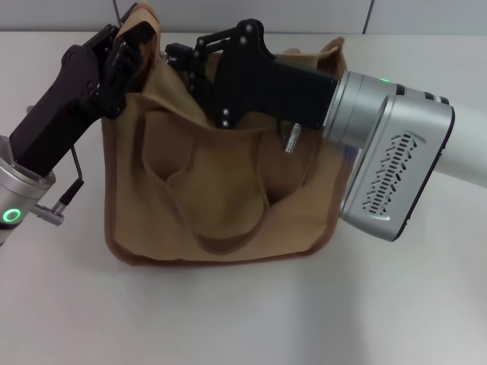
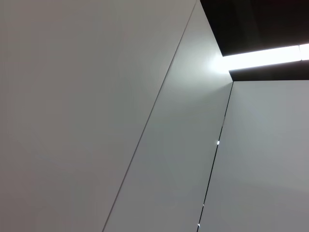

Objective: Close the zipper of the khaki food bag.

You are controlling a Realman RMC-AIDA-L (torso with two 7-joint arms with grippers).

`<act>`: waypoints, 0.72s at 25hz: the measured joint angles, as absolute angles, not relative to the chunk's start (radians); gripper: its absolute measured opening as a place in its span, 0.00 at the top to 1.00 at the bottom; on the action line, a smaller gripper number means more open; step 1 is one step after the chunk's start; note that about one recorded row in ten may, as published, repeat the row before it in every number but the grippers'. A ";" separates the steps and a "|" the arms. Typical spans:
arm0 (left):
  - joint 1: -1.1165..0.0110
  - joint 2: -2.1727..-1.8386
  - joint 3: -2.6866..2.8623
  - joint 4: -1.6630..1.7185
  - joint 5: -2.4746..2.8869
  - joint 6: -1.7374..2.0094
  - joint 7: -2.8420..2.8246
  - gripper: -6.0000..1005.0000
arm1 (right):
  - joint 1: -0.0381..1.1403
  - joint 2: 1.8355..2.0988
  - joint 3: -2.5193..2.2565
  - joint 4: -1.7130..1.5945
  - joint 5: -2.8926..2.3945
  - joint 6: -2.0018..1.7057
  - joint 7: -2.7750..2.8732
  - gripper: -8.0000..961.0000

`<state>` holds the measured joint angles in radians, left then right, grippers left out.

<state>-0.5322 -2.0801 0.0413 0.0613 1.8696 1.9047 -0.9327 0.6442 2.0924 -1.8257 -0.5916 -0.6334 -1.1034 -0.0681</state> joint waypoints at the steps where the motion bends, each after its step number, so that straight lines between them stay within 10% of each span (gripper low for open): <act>1: -0.532 -2.080 0.041 0.061 1.870 1.905 -0.933 0.92 | 0.644 2.092 -1.826 -0.592 -0.633 -1.103 -0.068 0.77; 4: -0.532 -2.080 0.041 0.061 1.869 1.905 -0.933 0.92 | 0.644 2.092 -1.824 -0.592 -0.633 -1.103 -0.067 0.99; 18: -0.425 -2.071 -0.072 0.075 1.863 1.863 -0.924 0.92 | 0.602 2.092 -1.796 -0.597 -0.633 -1.106 -0.069 0.96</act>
<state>-0.4253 -2.0708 -0.0725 0.0750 1.8625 1.8629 -0.9242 0.6024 2.0924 -1.7959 -0.5975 -0.6332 -1.1059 -0.0691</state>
